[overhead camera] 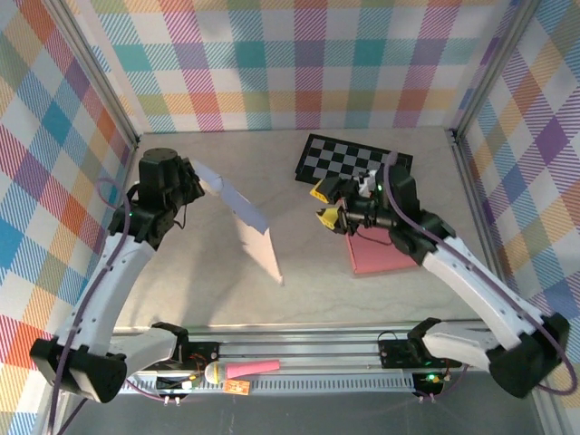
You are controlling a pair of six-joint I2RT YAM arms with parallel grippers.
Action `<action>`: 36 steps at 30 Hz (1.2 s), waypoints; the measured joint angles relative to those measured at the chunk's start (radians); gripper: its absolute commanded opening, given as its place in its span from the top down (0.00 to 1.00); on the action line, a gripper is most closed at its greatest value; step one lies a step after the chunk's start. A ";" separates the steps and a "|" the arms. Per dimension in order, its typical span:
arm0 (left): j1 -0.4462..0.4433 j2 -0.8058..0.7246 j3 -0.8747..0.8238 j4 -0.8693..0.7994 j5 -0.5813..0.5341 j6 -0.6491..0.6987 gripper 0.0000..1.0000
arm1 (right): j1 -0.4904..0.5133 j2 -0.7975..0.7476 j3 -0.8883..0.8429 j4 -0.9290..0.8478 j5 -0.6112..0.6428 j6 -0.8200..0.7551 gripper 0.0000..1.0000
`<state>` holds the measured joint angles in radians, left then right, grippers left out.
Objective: Fold the paper box
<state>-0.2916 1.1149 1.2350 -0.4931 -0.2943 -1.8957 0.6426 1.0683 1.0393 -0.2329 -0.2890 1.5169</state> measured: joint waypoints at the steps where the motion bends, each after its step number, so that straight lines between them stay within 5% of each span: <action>1: -0.027 0.000 0.012 -0.033 -0.051 0.000 1.00 | 0.061 -0.036 -0.015 0.001 0.091 0.042 0.28; 7: -0.150 0.096 0.016 -0.148 -0.266 -0.005 1.00 | 0.299 0.026 -0.019 0.088 0.396 0.253 0.24; 16: -0.195 0.165 0.031 -0.106 -0.428 0.039 1.00 | 0.414 0.237 0.225 0.057 0.517 0.422 0.19; 36: -0.197 0.264 -0.009 0.198 -0.467 0.167 1.00 | 0.348 0.407 0.364 0.056 0.560 0.503 0.21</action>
<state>-0.4889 1.3785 1.2259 -0.2955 -0.7616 -1.7287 0.9901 1.4754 1.4029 -0.1764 0.2707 2.0197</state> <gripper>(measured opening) 0.052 0.800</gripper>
